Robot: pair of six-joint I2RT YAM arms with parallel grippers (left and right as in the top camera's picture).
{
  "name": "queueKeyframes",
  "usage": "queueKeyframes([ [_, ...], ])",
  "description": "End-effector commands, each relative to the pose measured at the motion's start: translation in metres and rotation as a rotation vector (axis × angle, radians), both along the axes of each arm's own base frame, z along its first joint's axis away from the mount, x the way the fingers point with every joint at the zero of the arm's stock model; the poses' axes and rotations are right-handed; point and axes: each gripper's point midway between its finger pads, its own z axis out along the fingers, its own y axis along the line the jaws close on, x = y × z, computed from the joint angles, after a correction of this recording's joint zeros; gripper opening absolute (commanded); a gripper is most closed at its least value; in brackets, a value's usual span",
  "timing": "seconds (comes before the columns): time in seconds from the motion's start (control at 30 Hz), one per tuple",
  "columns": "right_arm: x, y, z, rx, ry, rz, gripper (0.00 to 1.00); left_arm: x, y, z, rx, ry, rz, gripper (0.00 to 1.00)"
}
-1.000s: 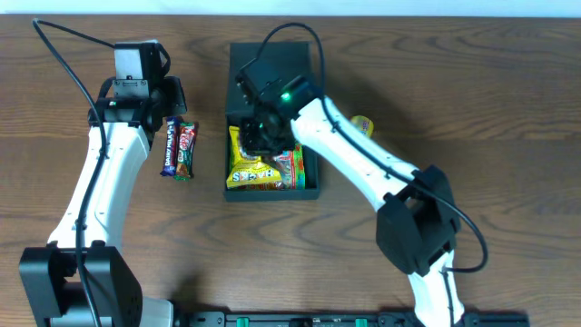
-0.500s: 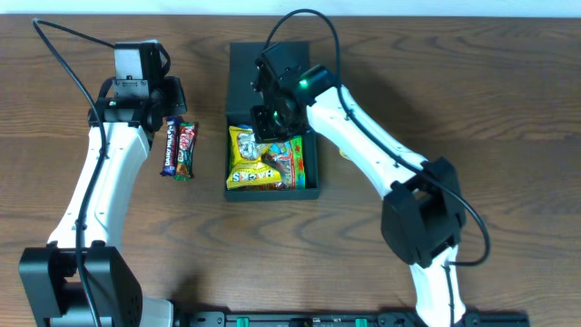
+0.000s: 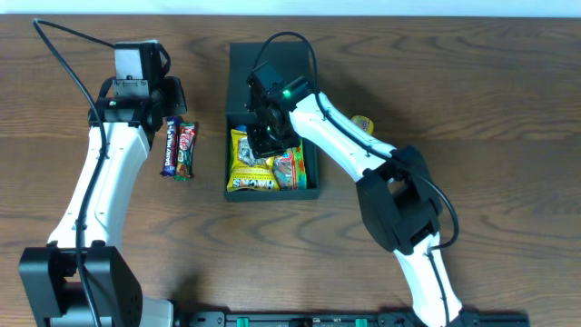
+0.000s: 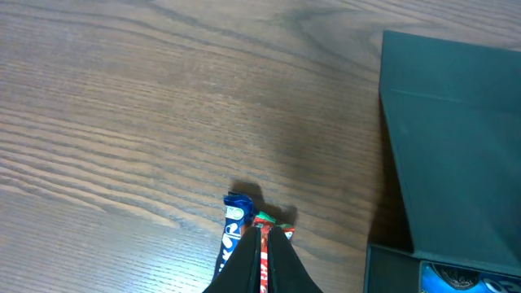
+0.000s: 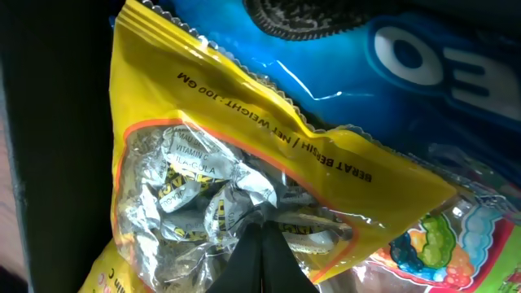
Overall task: Pack container
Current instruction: 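Move the right gripper to the yellow Mentos tube and grasp it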
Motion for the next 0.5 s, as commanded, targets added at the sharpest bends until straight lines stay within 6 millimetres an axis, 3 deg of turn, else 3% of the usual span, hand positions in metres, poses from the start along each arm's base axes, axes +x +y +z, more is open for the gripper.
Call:
queueKeyframes([
  [0.0, 0.003, 0.000, 0.025, 0.062, -0.030, 0.045, 0.01, -0.001, 0.001, 0.003, -0.008, -0.007, 0.006, 0.06],
  [0.17, 0.035, -0.029, 0.088, 0.130, -0.158, -0.037, 0.01, -0.004, 0.001, 0.000, -0.004, 0.012, 0.003, 0.06],
  [0.27, 0.062, -0.075, 0.118, 0.103, -0.243, -0.144, 0.01, -0.008, 0.001, -0.004, -0.005, 0.036, 0.003, 0.06],
  [0.33, 0.075, -0.109, 0.122, 0.055, -0.253, -0.235, 0.02, -0.011, 0.001, -0.005, -0.005, 0.047, 0.003, 0.06],
  [0.47, 0.085, -0.172, 0.111, -0.010, -0.164, -0.425, 0.01, -0.017, 0.001, -0.010, 0.006, 0.082, -0.011, 0.06],
])
